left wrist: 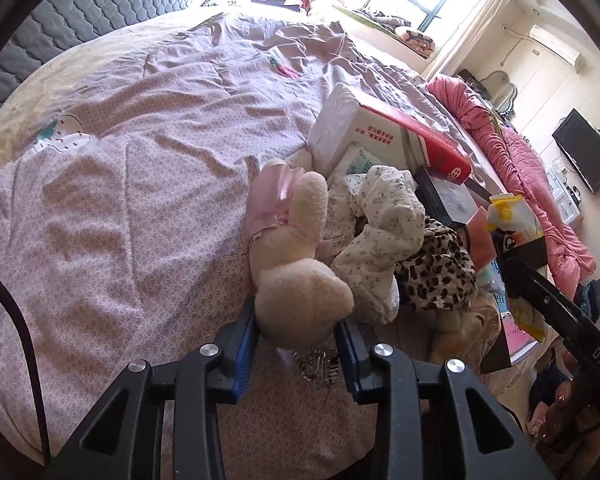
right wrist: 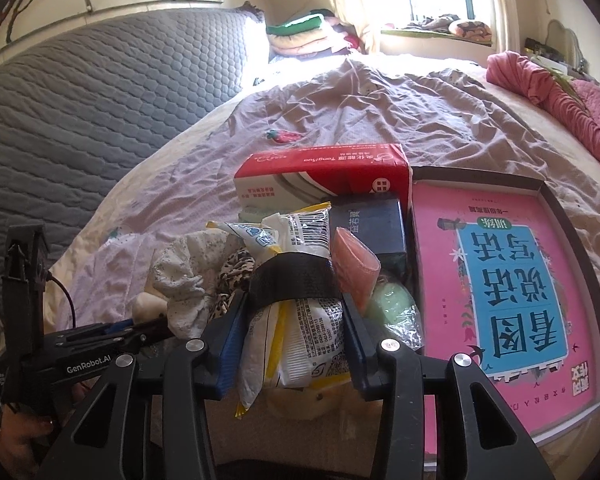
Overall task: Organize soft objects
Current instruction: 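Grasp the pink-eared plush bunny with the left tool while the right tool grasps the snack bag, then carry the bunny with the left tool while the right tool carries the snack bag over the pink tray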
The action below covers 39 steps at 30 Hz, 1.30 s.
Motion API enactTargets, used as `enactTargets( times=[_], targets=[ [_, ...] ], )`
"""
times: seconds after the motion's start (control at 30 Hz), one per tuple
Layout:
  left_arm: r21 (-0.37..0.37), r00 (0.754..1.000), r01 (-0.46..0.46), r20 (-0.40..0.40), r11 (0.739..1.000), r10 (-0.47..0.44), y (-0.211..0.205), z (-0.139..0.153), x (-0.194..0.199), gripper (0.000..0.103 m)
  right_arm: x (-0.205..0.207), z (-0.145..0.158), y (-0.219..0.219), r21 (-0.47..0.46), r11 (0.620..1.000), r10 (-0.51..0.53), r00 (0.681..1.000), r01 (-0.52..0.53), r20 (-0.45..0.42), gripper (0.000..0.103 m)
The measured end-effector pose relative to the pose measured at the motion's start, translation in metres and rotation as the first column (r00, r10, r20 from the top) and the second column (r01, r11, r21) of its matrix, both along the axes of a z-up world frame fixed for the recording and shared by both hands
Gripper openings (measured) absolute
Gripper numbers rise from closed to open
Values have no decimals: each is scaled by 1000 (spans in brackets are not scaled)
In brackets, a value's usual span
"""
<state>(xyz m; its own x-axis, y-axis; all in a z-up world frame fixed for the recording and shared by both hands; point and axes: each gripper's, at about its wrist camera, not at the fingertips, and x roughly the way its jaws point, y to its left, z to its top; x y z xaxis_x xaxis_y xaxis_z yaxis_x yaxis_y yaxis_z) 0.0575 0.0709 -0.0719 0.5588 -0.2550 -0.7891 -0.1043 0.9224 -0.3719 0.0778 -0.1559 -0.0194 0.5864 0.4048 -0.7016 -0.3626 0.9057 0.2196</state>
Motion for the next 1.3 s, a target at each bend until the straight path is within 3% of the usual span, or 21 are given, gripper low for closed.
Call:
enactTargets(
  times=[0.53, 0.93, 1.3],
  targets=[
    [69, 991, -57, 128, 996, 48, -9, 52, -27, 36, -16, 22, -18, 29, 999, -29, 998, 27, 55, 46],
    [111, 986, 18, 163, 994, -36, -59, 83, -42, 36, -34, 38, -39, 58, 997, -59, 993, 53, 100, 46],
    [147, 974, 110, 181, 983, -136, -113, 101, -32, 36, -37, 47, -71, 88, 987, -141, 982, 131, 125, 46]
  ],
)
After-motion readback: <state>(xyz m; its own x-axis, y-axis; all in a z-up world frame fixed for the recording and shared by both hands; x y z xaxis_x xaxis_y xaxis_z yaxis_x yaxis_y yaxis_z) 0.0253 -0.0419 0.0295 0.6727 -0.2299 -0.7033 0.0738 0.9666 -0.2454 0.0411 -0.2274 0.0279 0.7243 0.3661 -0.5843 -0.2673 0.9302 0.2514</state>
